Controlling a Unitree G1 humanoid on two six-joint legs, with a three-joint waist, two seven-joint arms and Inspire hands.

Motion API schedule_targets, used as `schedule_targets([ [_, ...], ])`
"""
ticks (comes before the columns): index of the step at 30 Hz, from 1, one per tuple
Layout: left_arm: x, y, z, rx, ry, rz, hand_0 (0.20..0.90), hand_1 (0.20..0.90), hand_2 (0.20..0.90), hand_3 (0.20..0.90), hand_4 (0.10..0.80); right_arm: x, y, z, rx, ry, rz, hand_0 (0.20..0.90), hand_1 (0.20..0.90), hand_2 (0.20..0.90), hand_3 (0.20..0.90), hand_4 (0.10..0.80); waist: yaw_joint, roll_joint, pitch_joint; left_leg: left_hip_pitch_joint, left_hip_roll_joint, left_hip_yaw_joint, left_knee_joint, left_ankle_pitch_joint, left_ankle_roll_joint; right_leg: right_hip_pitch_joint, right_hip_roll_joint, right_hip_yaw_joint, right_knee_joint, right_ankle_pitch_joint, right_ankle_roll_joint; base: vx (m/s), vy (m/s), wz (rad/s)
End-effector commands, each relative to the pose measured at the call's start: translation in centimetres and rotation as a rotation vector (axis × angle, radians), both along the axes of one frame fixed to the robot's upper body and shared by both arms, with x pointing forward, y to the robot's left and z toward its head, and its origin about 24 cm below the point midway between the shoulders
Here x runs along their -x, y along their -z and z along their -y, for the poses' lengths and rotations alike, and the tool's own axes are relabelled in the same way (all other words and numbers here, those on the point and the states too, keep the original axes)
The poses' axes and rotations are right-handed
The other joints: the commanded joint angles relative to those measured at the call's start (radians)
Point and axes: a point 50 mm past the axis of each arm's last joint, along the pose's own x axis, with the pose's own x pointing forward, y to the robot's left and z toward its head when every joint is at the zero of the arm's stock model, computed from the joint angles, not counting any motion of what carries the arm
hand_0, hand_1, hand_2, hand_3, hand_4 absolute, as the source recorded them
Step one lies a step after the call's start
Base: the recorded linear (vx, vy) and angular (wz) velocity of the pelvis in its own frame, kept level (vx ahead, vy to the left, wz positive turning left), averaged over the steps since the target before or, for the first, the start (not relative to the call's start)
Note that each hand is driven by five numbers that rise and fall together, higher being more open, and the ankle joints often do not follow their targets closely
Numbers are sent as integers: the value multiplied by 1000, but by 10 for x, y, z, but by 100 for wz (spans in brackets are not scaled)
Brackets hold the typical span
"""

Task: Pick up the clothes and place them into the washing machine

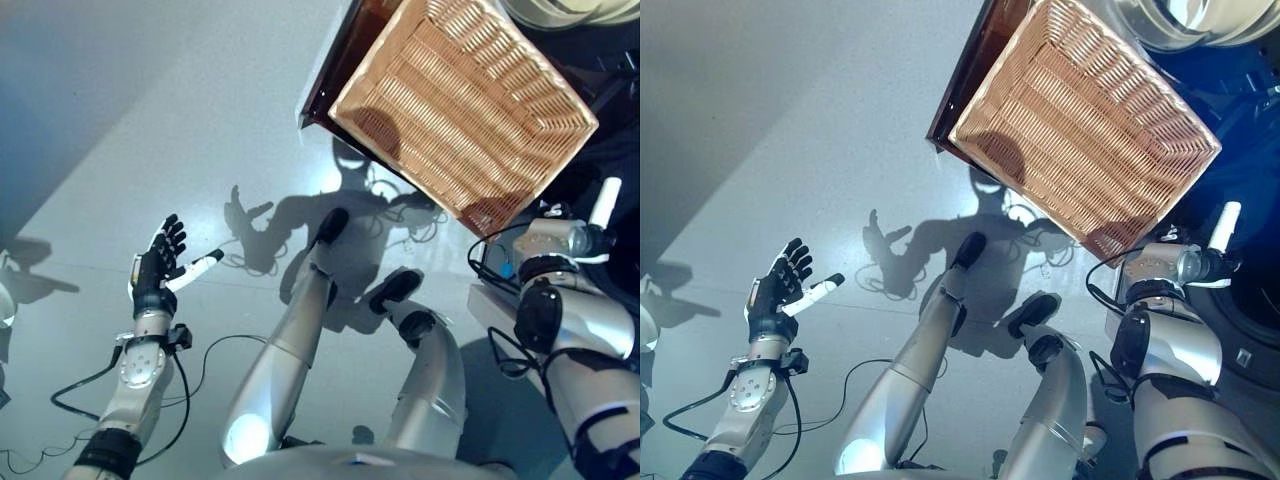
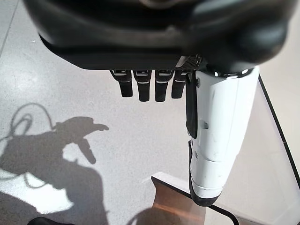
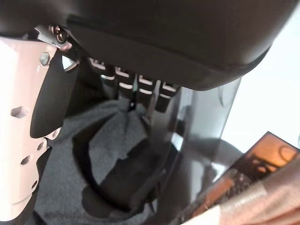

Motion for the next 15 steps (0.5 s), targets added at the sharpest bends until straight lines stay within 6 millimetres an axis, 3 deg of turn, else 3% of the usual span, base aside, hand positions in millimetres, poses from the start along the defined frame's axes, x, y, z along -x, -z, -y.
schedule_targets([
  [1, 19, -11, -29, -47, -133, 57, 900, 900, 900, 900, 800, 47, -32, 61, 190, 260, 27, 200, 200, 200, 200, 300, -17, 50, -26, -36, 7, 30, 31, -108, 11, 18, 65, 32, -38, -7, 63, 0, 0, 0],
  [15, 24, -11, -37, -53, -166, 60, 900, 900, 900, 900, 800, 49, -55, 68, 273, 285, 58, 200, 200, 200, 200, 300, -42, 42, -39, -33, 16, 32, 13, -101, 8, 11, 71, 37, -38, -9, 60, 0, 0, 0],
])
